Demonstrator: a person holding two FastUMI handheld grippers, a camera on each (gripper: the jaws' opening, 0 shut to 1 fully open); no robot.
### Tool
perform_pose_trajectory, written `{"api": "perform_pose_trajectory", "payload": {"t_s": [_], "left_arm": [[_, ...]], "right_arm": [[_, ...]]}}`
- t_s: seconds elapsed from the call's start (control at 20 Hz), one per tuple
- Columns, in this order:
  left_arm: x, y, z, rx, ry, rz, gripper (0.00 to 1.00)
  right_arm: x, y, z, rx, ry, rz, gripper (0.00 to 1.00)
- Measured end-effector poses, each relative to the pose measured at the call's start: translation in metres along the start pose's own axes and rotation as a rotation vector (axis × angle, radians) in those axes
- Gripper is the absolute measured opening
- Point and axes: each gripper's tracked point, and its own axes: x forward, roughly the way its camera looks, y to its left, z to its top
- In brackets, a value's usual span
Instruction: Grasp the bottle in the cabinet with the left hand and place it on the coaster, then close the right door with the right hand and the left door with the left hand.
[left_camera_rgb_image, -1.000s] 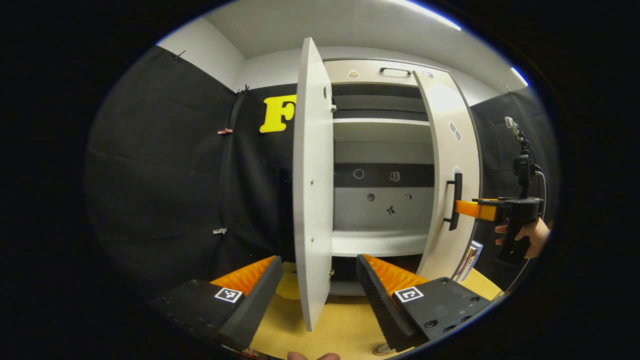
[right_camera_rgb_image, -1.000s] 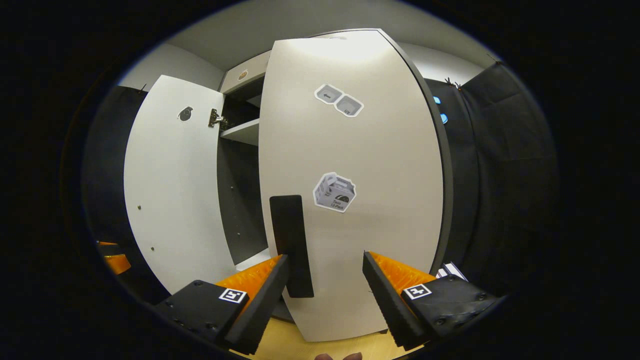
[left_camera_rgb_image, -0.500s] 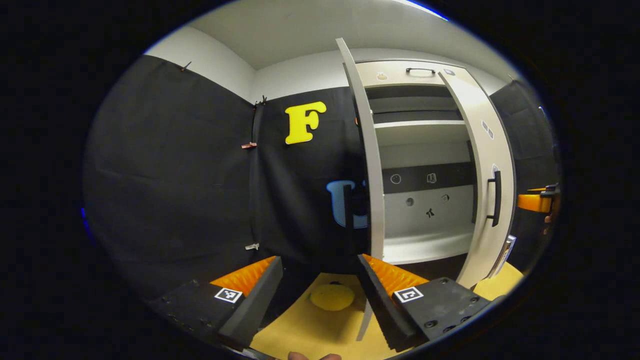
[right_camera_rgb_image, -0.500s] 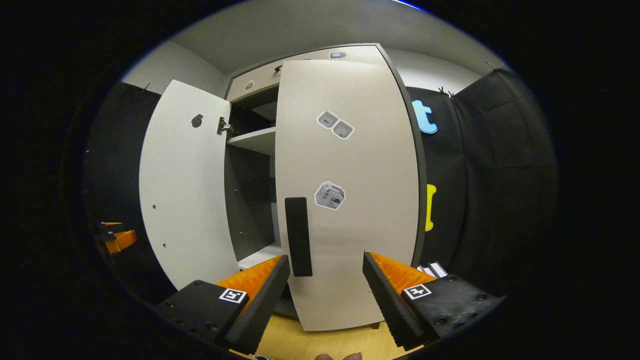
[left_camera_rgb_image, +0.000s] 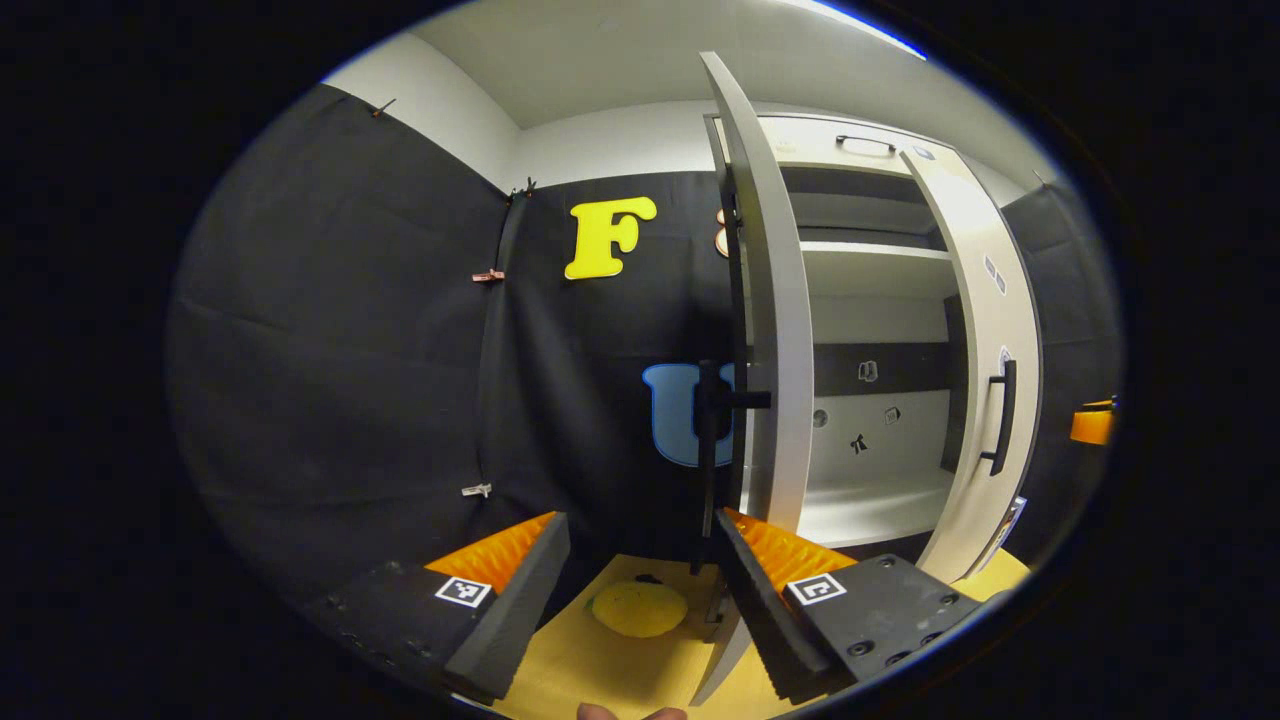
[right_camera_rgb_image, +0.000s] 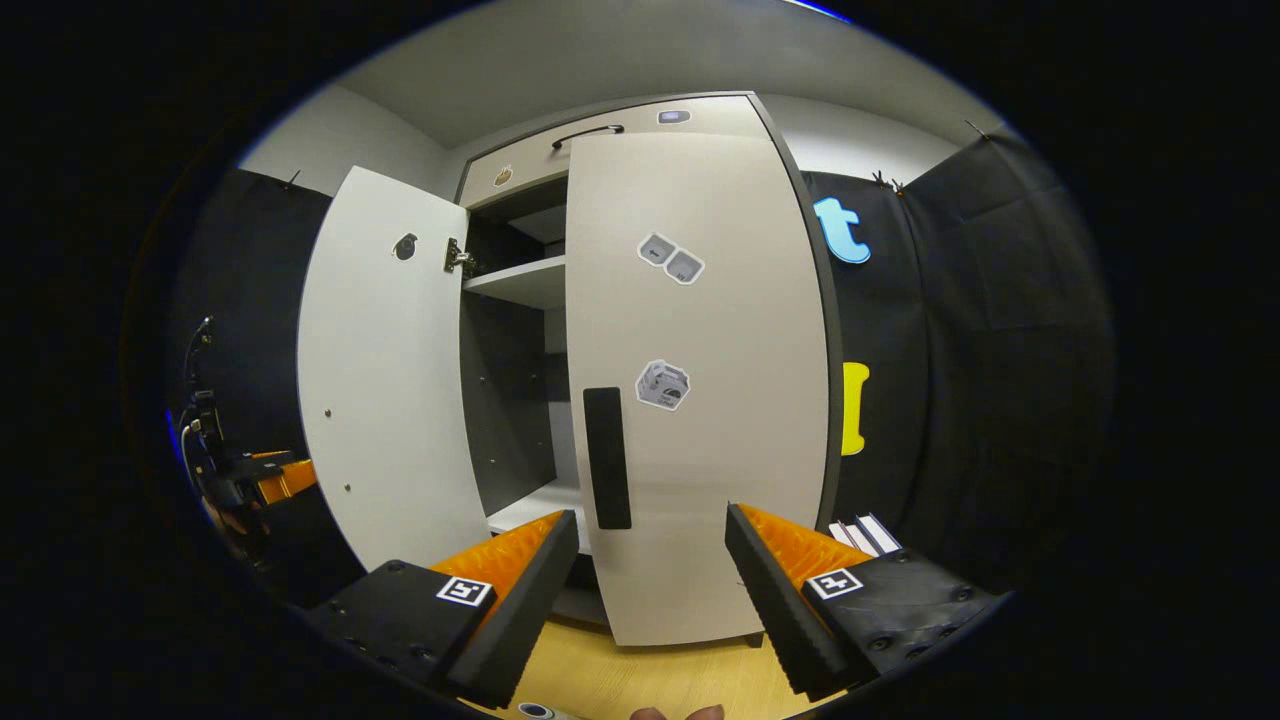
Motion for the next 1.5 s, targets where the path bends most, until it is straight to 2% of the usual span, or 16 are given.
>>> {"api": "perform_pose_trajectory", "payload": {"t_s": [0.55, 0.95, 1.25, 1.3, 1.35, 1.4, 1.5], "left_arm": [[-0.017, -0.066, -0.002, -0.022, 0.017, -0.092, 0.92], [-0.009, -0.127, -0.001, -0.029, 0.011, -0.167, 0.92], [-0.008, -0.179, 0.001, -0.045, 0.003, -0.271, 0.92], [-0.006, -0.189, 0.002, -0.051, -0.004, -0.287, 0.89], [-0.002, -0.199, 0.003, -0.058, -0.006, -0.300, 0.92], [0.005, -0.207, 0.001, -0.061, -0.001, -0.308, 0.90], [0.019, -0.226, -0.003, -0.060, 0.013, -0.333, 0.93]], "right_arm": [[0.005, -0.009, -0.006, 0.021, 0.015, 0.012, 0.98], [0.004, -0.023, -0.004, 0.024, 0.024, 0.010, 0.98], [-0.001, -0.037, 0.000, 0.027, 0.016, -0.009, 0.98], [-0.002, -0.039, 0.001, 0.027, 0.010, -0.015, 0.98], [-0.003, -0.042, 0.003, 0.028, 0.003, -0.024, 0.98], [-0.004, -0.045, 0.003, 0.028, 0.000, -0.031, 0.98], [-0.006, -0.053, 0.003, 0.024, -0.004, -0.052, 0.98]]}}
